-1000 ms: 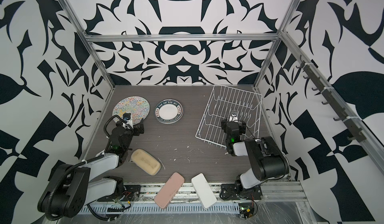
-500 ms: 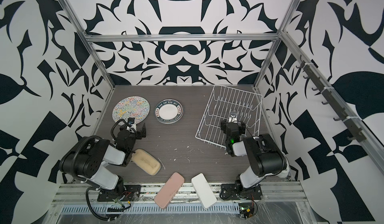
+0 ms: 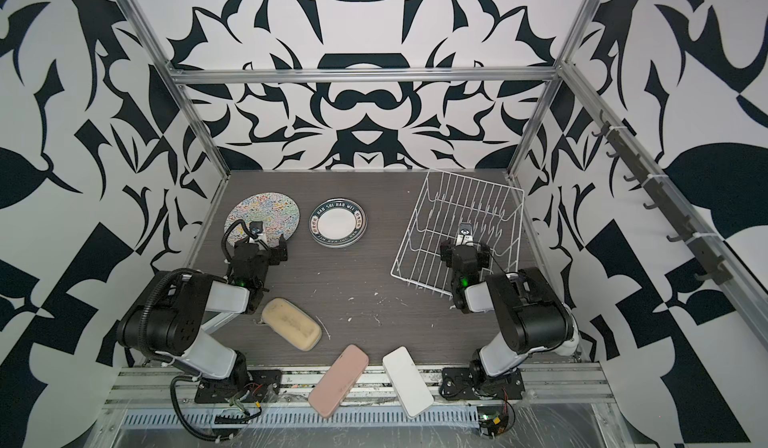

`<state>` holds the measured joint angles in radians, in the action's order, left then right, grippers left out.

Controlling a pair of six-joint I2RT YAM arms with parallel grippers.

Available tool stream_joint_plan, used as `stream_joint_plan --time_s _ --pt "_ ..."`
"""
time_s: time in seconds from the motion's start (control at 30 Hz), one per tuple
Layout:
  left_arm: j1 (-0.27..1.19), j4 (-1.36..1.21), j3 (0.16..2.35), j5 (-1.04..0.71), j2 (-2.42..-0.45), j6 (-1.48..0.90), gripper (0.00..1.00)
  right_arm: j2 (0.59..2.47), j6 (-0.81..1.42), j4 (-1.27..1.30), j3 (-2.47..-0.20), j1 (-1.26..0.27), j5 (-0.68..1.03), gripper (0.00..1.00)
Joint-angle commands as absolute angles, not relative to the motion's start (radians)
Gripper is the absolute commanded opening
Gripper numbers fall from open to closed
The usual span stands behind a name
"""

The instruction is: Unload the plates from the dish rack

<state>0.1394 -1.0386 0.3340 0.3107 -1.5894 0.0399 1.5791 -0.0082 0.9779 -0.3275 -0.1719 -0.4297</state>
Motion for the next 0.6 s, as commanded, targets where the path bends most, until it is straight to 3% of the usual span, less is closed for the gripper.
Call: stream_joint_plan --time_s 0.0,0.57 --pt "0.138 -1.013 0.34 0.308 -1.578 0.024 0.99 1.572 -0.014 1.006 -0.327 -0.175 -0.43 0.99" --pt "0.138 -1.013 0.34 0.308 -1.577 0.023 0.99 1.568 0.004 0.981 -0.332 -0.152 -0.41 0.99"
